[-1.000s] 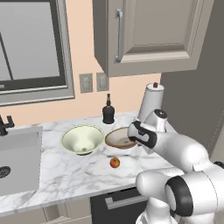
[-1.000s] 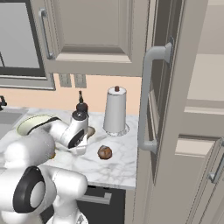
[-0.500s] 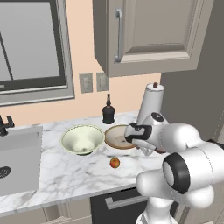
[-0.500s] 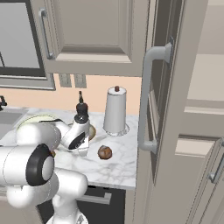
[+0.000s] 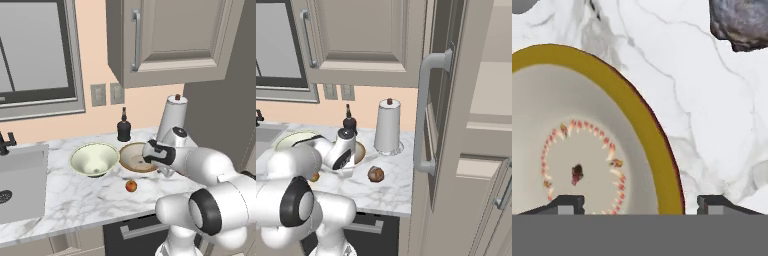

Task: Pick both bowls and place them on the counter. Then place the apple in one bowl and place the bread in the other bowl.

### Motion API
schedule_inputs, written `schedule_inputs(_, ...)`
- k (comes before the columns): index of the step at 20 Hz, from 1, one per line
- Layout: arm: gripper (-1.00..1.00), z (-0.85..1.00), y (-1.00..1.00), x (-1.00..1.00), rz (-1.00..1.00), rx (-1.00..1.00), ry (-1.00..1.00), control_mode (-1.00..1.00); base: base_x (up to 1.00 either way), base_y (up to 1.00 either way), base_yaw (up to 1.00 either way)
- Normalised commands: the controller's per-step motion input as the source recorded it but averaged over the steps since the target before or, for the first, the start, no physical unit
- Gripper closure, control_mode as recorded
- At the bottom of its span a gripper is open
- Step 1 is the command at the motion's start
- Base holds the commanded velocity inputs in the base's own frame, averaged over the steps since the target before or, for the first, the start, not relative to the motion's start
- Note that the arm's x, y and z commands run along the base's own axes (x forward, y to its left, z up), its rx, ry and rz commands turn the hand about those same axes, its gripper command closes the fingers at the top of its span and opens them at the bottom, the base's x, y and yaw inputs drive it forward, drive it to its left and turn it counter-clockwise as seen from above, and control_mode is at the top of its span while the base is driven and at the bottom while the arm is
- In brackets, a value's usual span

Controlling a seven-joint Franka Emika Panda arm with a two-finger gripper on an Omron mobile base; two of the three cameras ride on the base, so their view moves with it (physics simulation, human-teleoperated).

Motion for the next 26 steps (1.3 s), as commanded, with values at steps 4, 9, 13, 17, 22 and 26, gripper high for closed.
schedule_inputs(4, -1.0, 0.51, 0.24, -0.19, 0.0, -0.01, 0.0, -1.0, 0.0, 0.0, 0.0)
schedule_inputs(9, -1.0, 0.34, 0.37, -0.37, 0.0, -0.11, 0.04, -1.0, 0.0, 0.0, 0.0)
schedule_inputs(13, -1.0, 0.06, 0.41, -0.31, 0.1, -0.2, 0.11, -1.0, 0.0, 0.0, 0.0)
schedule_inputs(17, -1.0, 0.0, 0.41, -0.32, 0.25, -0.19, 0.1, -1.0, 0.0, 0.0, 0.0)
schedule_inputs(22, -1.0, 0.0, 0.34, -0.11, 0.36, -0.13, 0.1, -1.0, 0.0, 0.0, 0.0)
schedule_inputs(26, -1.0, -0.08, 0.3, 0.0, 0.39, -0.11, 0.11, -1.0, 0.0, 0.0, 0.0)
